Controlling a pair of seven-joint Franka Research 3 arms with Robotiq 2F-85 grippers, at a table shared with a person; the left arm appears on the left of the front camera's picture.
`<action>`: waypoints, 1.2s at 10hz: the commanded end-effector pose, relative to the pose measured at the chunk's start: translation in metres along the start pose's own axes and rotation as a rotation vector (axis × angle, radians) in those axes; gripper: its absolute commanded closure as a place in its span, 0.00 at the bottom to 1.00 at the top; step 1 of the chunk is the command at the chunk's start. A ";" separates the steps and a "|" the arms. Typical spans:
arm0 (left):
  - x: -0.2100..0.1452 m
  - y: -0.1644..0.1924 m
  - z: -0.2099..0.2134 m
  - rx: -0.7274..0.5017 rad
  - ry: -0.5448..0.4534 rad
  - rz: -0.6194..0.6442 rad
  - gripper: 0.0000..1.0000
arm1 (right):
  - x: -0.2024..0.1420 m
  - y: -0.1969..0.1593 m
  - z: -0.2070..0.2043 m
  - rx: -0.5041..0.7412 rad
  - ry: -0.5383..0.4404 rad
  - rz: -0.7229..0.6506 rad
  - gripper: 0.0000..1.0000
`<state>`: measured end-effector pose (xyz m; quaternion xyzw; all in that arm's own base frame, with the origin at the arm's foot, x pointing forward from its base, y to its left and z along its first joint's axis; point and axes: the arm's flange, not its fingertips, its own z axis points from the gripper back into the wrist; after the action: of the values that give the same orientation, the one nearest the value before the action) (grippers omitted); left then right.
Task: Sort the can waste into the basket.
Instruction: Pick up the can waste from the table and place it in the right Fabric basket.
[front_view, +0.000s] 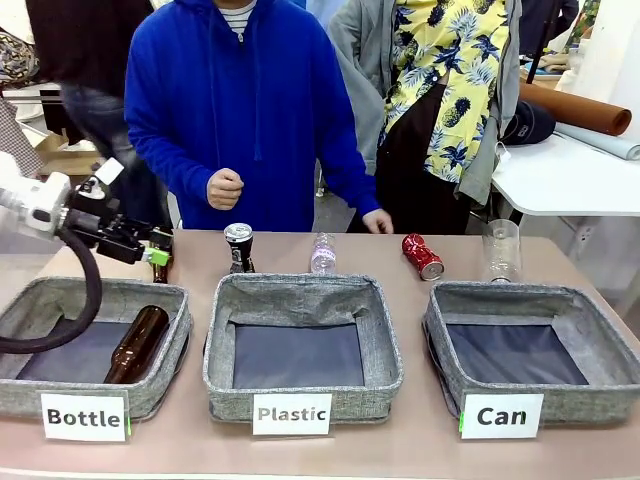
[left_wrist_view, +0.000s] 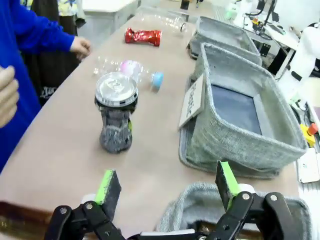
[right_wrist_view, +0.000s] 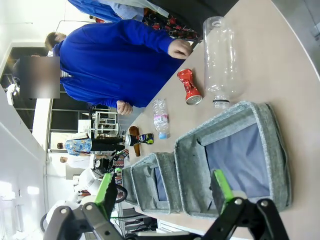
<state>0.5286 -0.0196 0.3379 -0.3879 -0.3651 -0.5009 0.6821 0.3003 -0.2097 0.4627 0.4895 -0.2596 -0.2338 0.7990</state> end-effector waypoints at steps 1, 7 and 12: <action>0.002 0.015 -0.025 0.012 -0.002 -0.096 0.00 | 0.002 -0.001 -0.002 0.029 -0.015 0.026 0.00; -0.005 0.057 -0.083 0.104 -0.049 -0.171 0.00 | 0.002 -0.001 -0.002 0.029 -0.015 0.026 0.00; 0.000 0.075 -0.105 0.091 -0.100 -0.097 0.00 | 0.002 -0.001 -0.002 0.029 -0.015 0.026 0.00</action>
<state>0.6064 -0.0905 0.2808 -0.3561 -0.4339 -0.5084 0.6531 0.3002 -0.2097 0.4628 0.4895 -0.2597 -0.2337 0.7989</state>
